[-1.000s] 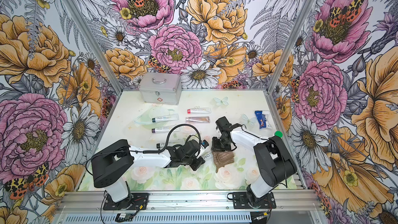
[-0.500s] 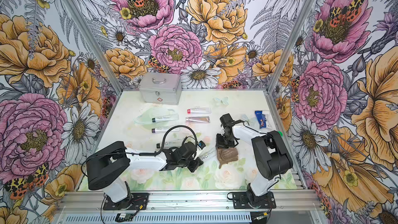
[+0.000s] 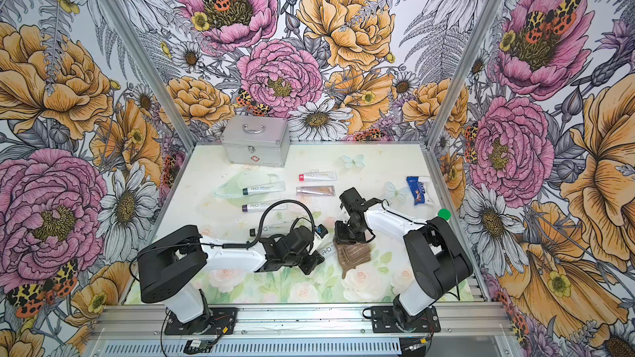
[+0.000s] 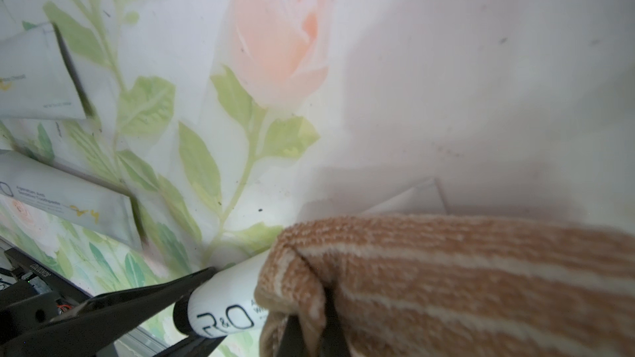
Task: Wipe the surface of the toothpaste tube
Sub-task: Wipe the dirt from the toothpaste tube.
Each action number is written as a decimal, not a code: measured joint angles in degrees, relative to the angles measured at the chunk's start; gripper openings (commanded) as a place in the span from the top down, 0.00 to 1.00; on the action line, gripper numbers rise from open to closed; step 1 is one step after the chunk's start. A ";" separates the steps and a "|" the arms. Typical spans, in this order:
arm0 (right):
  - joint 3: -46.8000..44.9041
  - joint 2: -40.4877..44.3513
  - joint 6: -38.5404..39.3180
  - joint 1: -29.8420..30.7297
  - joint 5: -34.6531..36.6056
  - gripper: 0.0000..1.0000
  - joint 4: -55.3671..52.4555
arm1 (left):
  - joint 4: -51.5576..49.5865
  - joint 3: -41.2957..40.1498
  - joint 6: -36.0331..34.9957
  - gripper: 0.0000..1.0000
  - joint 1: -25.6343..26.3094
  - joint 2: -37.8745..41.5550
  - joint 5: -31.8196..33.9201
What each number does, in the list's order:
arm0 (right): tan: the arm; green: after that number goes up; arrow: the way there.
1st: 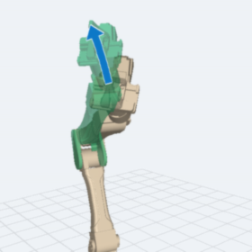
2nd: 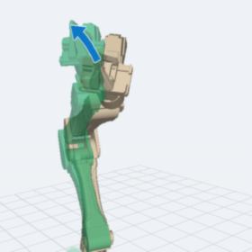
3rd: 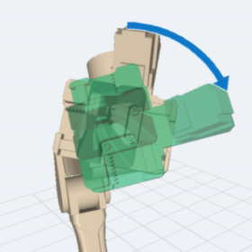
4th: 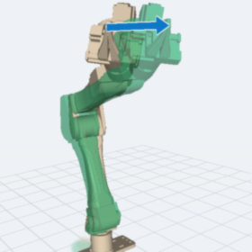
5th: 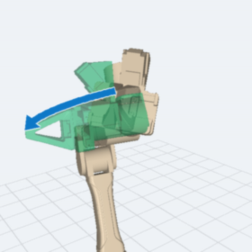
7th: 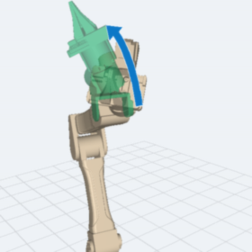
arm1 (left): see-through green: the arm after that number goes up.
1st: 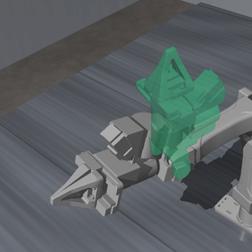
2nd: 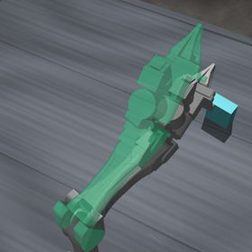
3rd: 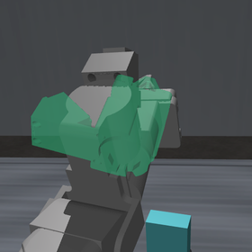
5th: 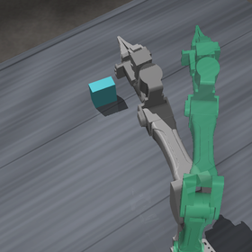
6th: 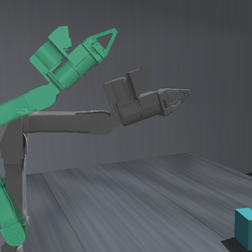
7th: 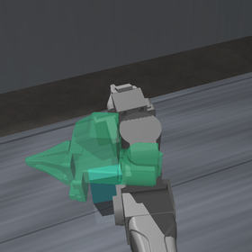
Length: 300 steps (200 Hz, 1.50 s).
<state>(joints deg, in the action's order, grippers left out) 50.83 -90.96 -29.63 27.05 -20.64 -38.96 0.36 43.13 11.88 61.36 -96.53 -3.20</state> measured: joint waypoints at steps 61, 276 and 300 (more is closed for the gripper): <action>2.45 -3.48 2.38 -5.11 2.08 1.00 -1.11 | 1.03 -0.59 0.20 0.74 0.02 0.17 0.00; 1.20 -2.10 0.81 -3.08 0.09 1.00 -0.42 | 1.20 -0.66 0.15 0.74 0.02 0.17 -0.02; 1.51 -2.43 1.42 -3.78 1.33 1.00 -0.68 | 1.22 -0.66 0.17 0.74 0.02 0.17 -0.02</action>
<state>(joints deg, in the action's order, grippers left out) 52.34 -93.38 -28.21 23.27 -19.31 -39.64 1.58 42.48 12.05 61.39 -96.36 -3.22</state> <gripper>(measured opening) 0.062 0.300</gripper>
